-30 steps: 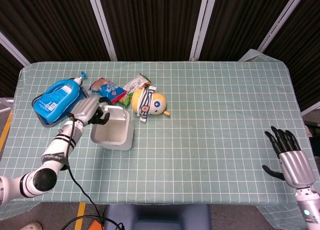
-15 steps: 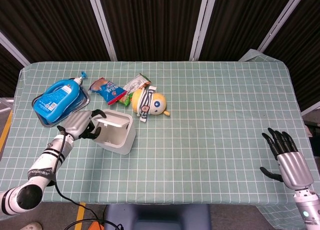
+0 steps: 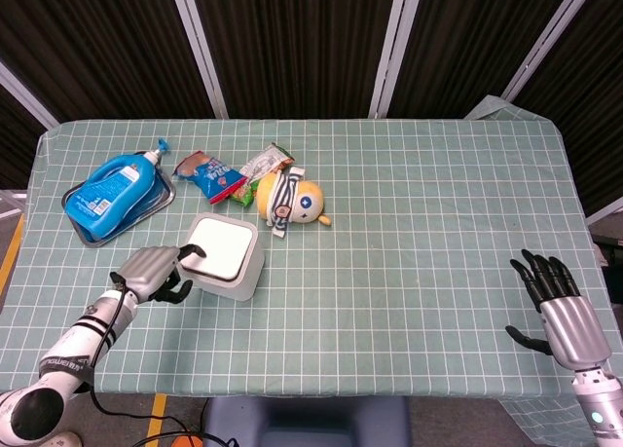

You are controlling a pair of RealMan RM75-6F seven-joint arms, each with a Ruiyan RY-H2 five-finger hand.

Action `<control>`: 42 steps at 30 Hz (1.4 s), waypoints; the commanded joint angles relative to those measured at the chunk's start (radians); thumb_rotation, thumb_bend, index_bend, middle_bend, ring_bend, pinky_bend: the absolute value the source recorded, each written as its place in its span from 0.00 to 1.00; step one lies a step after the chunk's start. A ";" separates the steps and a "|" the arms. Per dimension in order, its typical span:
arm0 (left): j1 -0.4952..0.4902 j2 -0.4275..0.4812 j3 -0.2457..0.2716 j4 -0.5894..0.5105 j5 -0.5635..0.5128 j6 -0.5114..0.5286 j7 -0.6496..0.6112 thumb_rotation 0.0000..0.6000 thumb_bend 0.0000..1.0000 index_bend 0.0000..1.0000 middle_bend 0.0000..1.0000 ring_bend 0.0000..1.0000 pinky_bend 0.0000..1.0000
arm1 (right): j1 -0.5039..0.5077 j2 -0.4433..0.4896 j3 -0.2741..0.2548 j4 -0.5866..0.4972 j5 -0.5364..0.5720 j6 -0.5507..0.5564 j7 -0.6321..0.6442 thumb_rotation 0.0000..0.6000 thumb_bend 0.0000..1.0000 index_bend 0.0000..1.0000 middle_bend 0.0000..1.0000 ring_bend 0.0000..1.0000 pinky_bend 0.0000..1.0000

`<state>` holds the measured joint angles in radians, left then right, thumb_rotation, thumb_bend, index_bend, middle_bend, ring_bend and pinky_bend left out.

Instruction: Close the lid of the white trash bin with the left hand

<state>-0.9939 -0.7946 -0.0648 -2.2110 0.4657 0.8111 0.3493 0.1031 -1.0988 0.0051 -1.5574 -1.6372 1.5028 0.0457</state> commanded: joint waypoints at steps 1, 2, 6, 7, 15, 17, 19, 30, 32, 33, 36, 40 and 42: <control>0.019 -0.007 0.024 0.001 0.028 -0.016 -0.004 1.00 0.53 0.22 1.00 1.00 1.00 | 0.000 0.000 -0.002 0.000 -0.003 -0.001 0.001 1.00 0.24 0.00 0.00 0.00 0.00; 0.022 -0.012 0.029 0.005 0.034 -0.020 -0.005 1.00 0.53 0.22 1.00 1.00 1.00 | 0.001 0.000 -0.003 -0.001 -0.004 -0.002 0.001 1.00 0.24 0.00 0.00 0.00 0.00; 0.029 -0.033 0.051 0.029 0.048 -0.035 -0.006 1.00 0.53 0.22 1.00 1.00 1.00 | 0.001 0.000 -0.005 -0.002 -0.007 -0.003 0.001 1.00 0.24 0.00 0.00 0.00 0.00; 0.030 -0.038 0.054 0.035 0.052 -0.037 -0.007 1.00 0.53 0.22 1.00 1.00 1.00 | 0.000 0.000 -0.005 -0.002 -0.007 -0.003 0.001 1.00 0.24 0.00 0.00 0.00 0.00; 0.074 -0.030 0.015 0.016 0.155 0.023 -0.072 1.00 0.53 0.18 1.00 1.00 1.00 | -0.001 0.001 -0.005 -0.004 -0.007 -0.001 0.002 1.00 0.25 0.00 0.00 0.00 0.00; 0.135 -0.031 -0.013 -0.002 0.279 0.107 -0.119 1.00 0.53 0.13 1.00 0.96 1.00 | -0.002 0.002 -0.005 -0.005 -0.007 0.000 0.003 1.00 0.24 0.00 0.00 0.00 0.00; 0.200 -0.019 -0.016 -0.021 0.412 0.180 -0.151 1.00 0.53 0.08 0.92 0.86 1.00 | -0.002 0.003 -0.006 -0.005 -0.008 0.000 0.004 1.00 0.24 0.00 0.00 0.00 0.00; 0.764 -0.142 0.250 0.266 1.209 0.761 -0.141 1.00 0.52 0.03 0.06 0.01 0.02 | -0.001 -0.003 -0.017 -0.011 -0.020 -0.009 -0.012 1.00 0.24 0.00 0.00 0.00 0.00; 0.881 -0.275 0.261 0.432 1.261 0.908 -0.145 1.00 0.50 0.03 0.00 0.00 0.00 | 0.000 -0.009 -0.017 -0.010 -0.023 -0.009 -0.017 1.00 0.24 0.00 0.00 0.00 0.00; 0.917 -0.318 0.266 0.487 1.264 0.946 -0.181 1.00 0.49 0.03 0.00 0.00 0.00 | 0.000 -0.011 -0.017 -0.010 -0.023 -0.009 -0.019 1.00 0.24 0.00 0.00 0.00 0.00; 0.953 -0.338 0.289 0.554 1.234 0.923 -0.240 1.00 0.46 0.02 0.00 0.00 0.00 | -0.001 -0.016 -0.018 -0.012 -0.025 -0.008 -0.029 1.00 0.24 0.00 0.00 0.00 0.00; 0.954 -0.310 0.261 0.541 1.160 0.874 -0.252 1.00 0.46 0.01 0.00 0.00 0.00 | 0.001 -0.016 -0.024 -0.022 -0.025 -0.022 -0.041 1.00 0.25 0.00 0.00 0.00 0.00; 0.956 -0.301 0.245 0.533 1.137 0.863 -0.253 1.00 0.46 0.01 0.00 0.00 0.00 | 0.001 -0.018 -0.025 -0.023 -0.026 -0.024 -0.050 1.00 0.25 0.00 0.00 0.00 0.00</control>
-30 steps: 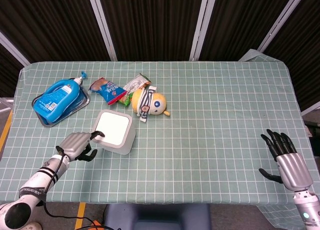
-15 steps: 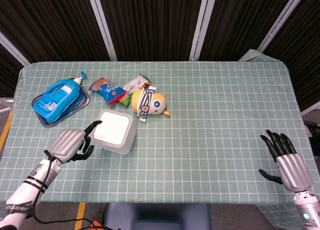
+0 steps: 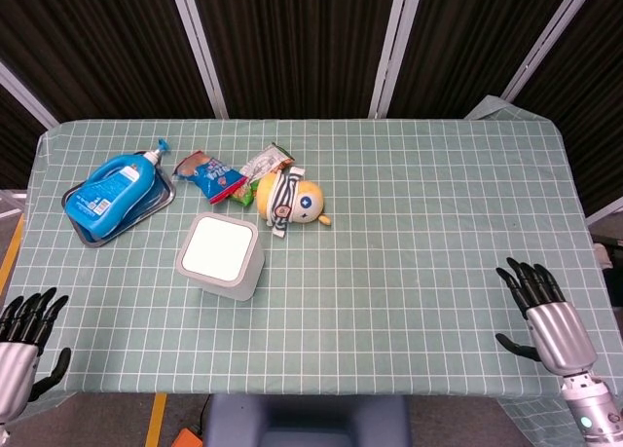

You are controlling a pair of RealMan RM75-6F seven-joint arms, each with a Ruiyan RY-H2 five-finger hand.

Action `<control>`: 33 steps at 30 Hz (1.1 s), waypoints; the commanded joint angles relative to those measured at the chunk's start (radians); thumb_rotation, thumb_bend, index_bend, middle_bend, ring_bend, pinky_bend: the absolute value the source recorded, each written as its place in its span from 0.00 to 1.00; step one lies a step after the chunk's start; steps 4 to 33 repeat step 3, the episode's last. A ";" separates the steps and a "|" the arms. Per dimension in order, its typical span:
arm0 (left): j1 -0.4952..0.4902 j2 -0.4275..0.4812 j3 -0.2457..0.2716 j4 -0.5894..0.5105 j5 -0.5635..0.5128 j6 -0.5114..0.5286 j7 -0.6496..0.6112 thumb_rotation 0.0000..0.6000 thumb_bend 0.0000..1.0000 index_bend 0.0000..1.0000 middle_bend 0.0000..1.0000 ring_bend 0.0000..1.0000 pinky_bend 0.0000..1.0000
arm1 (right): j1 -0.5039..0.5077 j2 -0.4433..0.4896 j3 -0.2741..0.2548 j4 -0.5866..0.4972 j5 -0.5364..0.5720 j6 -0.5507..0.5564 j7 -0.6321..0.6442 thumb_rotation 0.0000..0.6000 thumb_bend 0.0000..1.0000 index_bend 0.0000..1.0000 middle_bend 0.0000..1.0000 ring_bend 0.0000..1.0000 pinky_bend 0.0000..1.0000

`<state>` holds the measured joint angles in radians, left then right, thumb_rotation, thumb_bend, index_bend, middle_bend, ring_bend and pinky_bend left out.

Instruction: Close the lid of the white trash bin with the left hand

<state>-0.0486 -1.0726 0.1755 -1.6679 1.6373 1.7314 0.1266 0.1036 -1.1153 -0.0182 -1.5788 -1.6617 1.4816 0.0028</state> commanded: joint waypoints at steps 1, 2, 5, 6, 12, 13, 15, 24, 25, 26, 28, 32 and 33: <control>0.012 -0.021 -0.001 -0.012 -0.039 -0.059 -0.031 1.00 0.46 0.01 0.00 0.00 0.00 | 0.001 -0.002 -0.002 -0.002 0.000 -0.004 -0.008 1.00 0.24 0.00 0.00 0.00 0.00; 0.014 -0.020 -0.008 -0.011 -0.042 -0.060 -0.030 1.00 0.46 0.01 0.00 0.00 0.00 | 0.002 -0.003 -0.001 -0.002 0.004 -0.007 -0.011 1.00 0.24 0.00 0.00 0.00 0.00; 0.016 -0.021 -0.012 -0.010 -0.042 -0.061 -0.028 1.00 0.46 0.01 0.00 0.00 0.00 | 0.002 -0.003 0.001 -0.002 0.008 -0.009 -0.012 1.00 0.24 0.00 0.00 0.00 0.00; 0.016 -0.021 -0.012 -0.010 -0.042 -0.061 -0.028 1.00 0.46 0.01 0.00 0.00 0.00 | 0.002 -0.003 0.001 -0.002 0.008 -0.009 -0.012 1.00 0.24 0.00 0.00 0.00 0.00; 0.016 -0.021 -0.012 -0.010 -0.042 -0.061 -0.028 1.00 0.46 0.01 0.00 0.00 0.00 | 0.002 -0.003 0.001 -0.002 0.008 -0.009 -0.012 1.00 0.24 0.00 0.00 0.00 0.00; 0.016 -0.021 -0.012 -0.010 -0.042 -0.061 -0.028 1.00 0.46 0.01 0.00 0.00 0.00 | 0.002 -0.003 0.001 -0.002 0.008 -0.009 -0.012 1.00 0.24 0.00 0.00 0.00 0.00; 0.016 -0.021 -0.012 -0.010 -0.042 -0.061 -0.028 1.00 0.46 0.01 0.00 0.00 0.00 | 0.002 -0.003 0.001 -0.002 0.008 -0.009 -0.012 1.00 0.24 0.00 0.00 0.00 0.00; 0.016 -0.021 -0.012 -0.010 -0.042 -0.061 -0.028 1.00 0.46 0.01 0.00 0.00 0.00 | 0.002 -0.003 0.001 -0.002 0.008 -0.009 -0.012 1.00 0.24 0.00 0.00 0.00 0.00; 0.016 -0.021 -0.012 -0.010 -0.042 -0.061 -0.028 1.00 0.46 0.01 0.00 0.00 0.00 | 0.002 -0.003 0.001 -0.002 0.008 -0.009 -0.012 1.00 0.24 0.00 0.00 0.00 0.00; 0.016 -0.021 -0.012 -0.010 -0.042 -0.061 -0.028 1.00 0.46 0.01 0.00 0.00 0.00 | 0.002 -0.003 0.001 -0.002 0.008 -0.009 -0.012 1.00 0.24 0.00 0.00 0.00 0.00; 0.016 -0.021 -0.012 -0.010 -0.042 -0.061 -0.028 1.00 0.46 0.01 0.00 0.00 0.00 | 0.002 -0.003 0.001 -0.002 0.008 -0.009 -0.012 1.00 0.24 0.00 0.00 0.00 0.00; 0.016 -0.021 -0.012 -0.010 -0.042 -0.061 -0.028 1.00 0.46 0.01 0.00 0.00 0.00 | 0.002 -0.003 0.001 -0.002 0.008 -0.009 -0.012 1.00 0.24 0.00 0.00 0.00 0.00; 0.016 -0.021 -0.012 -0.010 -0.042 -0.061 -0.028 1.00 0.46 0.01 0.00 0.00 0.00 | 0.002 -0.003 0.001 -0.002 0.008 -0.009 -0.012 1.00 0.24 0.00 0.00 0.00 0.00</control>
